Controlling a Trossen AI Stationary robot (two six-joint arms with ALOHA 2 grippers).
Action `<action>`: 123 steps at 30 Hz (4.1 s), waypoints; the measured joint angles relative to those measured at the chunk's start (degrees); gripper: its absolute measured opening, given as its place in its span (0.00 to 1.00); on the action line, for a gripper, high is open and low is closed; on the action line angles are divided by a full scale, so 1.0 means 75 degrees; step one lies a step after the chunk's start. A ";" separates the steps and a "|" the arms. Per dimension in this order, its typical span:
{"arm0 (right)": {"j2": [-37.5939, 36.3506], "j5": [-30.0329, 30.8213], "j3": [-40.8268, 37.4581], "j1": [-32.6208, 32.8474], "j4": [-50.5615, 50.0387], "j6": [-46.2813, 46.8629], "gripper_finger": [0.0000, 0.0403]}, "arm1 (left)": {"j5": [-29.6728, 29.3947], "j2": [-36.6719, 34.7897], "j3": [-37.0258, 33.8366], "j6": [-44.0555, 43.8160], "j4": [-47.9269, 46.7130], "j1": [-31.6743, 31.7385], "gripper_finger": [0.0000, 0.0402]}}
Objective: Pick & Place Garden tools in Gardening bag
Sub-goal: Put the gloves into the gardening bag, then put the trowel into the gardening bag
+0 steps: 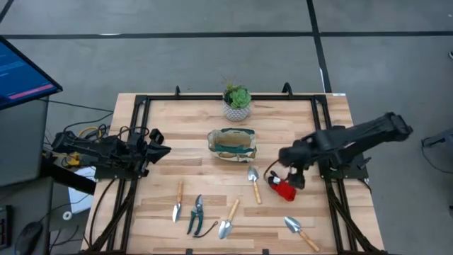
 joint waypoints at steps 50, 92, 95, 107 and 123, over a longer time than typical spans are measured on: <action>0.0736 0.0899 0.1480 -0.1965 0.2240 -0.0936 0.13 | 0.0003 0.0000 0.0000 0.0000 -0.0012 0.0000 0.00; 0.4806 -0.1107 0.4443 -0.3574 0.3155 -0.6056 0.27 | 0.0003 0.0001 0.0002 0.0029 -0.0029 0.0000 0.00; 0.4806 -0.0637 0.4443 -0.3529 0.3168 -0.6017 0.45 | 0.0003 0.0003 0.0000 0.0029 -0.0027 0.0000 0.00; 0.4717 -0.0617 0.4793 -0.3371 0.2543 -0.5727 0.84 | 0.0003 0.0003 0.0000 0.0026 -0.0026 0.0000 0.00; 0.3699 0.0661 0.6083 -0.2468 -0.2577 -0.0915 0.80 | 0.0003 0.0002 0.0000 0.0006 0.0003 0.0000 0.00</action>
